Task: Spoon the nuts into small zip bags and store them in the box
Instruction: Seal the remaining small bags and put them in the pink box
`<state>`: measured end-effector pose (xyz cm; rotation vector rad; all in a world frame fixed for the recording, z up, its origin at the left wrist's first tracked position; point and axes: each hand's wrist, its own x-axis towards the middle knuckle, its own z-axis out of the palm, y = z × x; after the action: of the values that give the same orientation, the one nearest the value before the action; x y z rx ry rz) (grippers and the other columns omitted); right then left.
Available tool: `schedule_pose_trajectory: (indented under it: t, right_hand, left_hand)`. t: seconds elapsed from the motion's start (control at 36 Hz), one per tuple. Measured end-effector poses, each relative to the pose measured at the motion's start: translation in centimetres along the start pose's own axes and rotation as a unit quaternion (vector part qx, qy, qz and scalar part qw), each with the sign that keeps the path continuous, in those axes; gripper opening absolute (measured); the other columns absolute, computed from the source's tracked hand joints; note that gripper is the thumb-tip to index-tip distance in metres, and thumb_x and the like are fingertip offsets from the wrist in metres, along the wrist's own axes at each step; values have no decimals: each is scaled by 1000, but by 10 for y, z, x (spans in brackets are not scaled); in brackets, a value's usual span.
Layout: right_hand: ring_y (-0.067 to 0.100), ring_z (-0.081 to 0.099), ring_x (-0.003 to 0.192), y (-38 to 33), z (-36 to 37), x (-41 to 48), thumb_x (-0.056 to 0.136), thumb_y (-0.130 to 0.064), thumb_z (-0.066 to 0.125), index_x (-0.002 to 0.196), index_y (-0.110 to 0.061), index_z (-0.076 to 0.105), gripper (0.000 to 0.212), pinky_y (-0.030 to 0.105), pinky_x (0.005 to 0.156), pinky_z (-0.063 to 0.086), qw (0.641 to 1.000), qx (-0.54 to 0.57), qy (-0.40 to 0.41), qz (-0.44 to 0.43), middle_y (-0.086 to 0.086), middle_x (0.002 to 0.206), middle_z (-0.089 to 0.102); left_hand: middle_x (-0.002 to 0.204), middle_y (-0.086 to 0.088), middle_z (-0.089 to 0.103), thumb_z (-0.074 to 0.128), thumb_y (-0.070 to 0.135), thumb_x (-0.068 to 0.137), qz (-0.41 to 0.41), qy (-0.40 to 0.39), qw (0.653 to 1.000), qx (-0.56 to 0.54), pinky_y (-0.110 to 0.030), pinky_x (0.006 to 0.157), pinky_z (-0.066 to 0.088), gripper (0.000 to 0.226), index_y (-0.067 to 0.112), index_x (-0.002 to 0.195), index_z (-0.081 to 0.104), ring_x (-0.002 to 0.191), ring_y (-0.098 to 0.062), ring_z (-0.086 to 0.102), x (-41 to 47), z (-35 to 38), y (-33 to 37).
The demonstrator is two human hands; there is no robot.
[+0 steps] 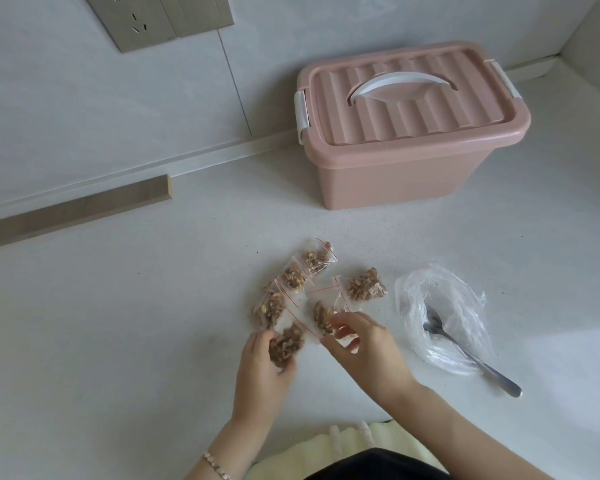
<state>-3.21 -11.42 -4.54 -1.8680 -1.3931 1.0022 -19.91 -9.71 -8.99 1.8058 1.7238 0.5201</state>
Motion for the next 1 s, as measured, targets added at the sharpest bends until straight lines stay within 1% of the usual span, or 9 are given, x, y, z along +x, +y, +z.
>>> schedule_pose_trajectory:
  t: [0.11, 0.25, 0.36, 0.44, 0.53, 0.64, 0.72, 0.86, 1.0]
  right_hand:
    - [5, 59, 85, -13, -7, -8, 79, -17, 71, 98, -26, 65, 21, 11, 69, 48, 998, 57, 19, -26, -21, 86, 58]
    - [-3, 58, 81, -17, -25, -11, 77, -9, 73, 84, -13, 73, 8, 5, 64, 45, 993, 68, 75, -53, -14, 82, 63]
    - [-1, 60, 78, -19, -42, -15, 74, -8, 75, 77, -13, 75, 5, 5, 66, 45, 991, 51, 90, -84, -14, 86, 64]
    - [-3, 59, 72, -21, -53, -17, 72, -19, 73, 75, -14, 75, 7, 4, 65, 45, 987, 9, 83, -141, -19, 86, 62]
    - [-1, 60, 77, -24, -65, -20, 74, -27, 65, 75, -17, 75, 14, 7, 69, 47, 982, -36, 59, -175, -12, 87, 67]
    - [4, 62, 77, -32, -80, -22, 82, -30, 55, 80, -19, 75, 23, 21, 65, 52, 962, -108, 32, -248, -10, 85, 69]
    - [7, 64, 72, -36, -87, -23, 83, -27, 54, 79, -19, 74, 22, 26, 59, 53, 951, -139, 20, -277, -9, 81, 70]
    - [4, 61, 71, -40, -92, -28, 82, -31, 55, 82, -20, 74, 21, 19, 62, 49, 958, -112, 18, -263, -9, 78, 70]
    - [0, 60, 68, -41, -88, -32, 73, -31, 70, 73, -25, 72, 6, 10, 60, 46, 987, -9, 47, -154, -15, 67, 67]
  left_hand:
    - [88, 18, 48, 81, 7, 65, 48, 33, 994, -92, -4, 67, 44, 46, 26, 94, 50, 77, -11, 59, -6, -1, 29]
    - [91, 16, 50, 82, 9, 64, 99, 65, 984, -134, -8, 72, 48, 53, 32, 94, 45, 80, -7, 55, -7, -1, 51]
    - [99, 10, 55, 73, 40, 63, 99, -16, 977, -189, -6, 80, 44, 47, 50, 95, 40, 92, -5, 58, -9, -12, 67]
    - [116, 17, 54, 72, 48, 60, 95, -84, 965, -229, -3, 90, 34, 58, 50, 110, 41, 114, 4, 49, -8, -24, 80]
    - [120, 24, 56, 76, 41, 66, 120, -104, 952, -263, -8, 97, 34, 60, 46, 118, 46, 118, 2, 49, -3, -35, 90]
    - [103, 22, 67, 82, 35, 63, 91, -150, 934, -311, -11, 89, 41, 40, 43, 99, 66, 102, 2, 59, 4, -40, 99]
    - [100, 11, 71, 75, 31, 64, 100, -150, 920, -349, -13, 84, 46, 29, 24, 92, 73, 94, -6, 66, 2, -39, 103]
    - [91, 3, 74, 76, 24, 61, 40, -156, 888, -432, -21, 77, 52, 12, 25, 73, 76, 89, -15, 69, -1, -40, 109]
    - [72, 7, 73, 70, -8, 70, 40, -130, 915, -380, -11, 60, 49, 27, 19, 68, 73, 67, -5, 68, -4, -50, 122]
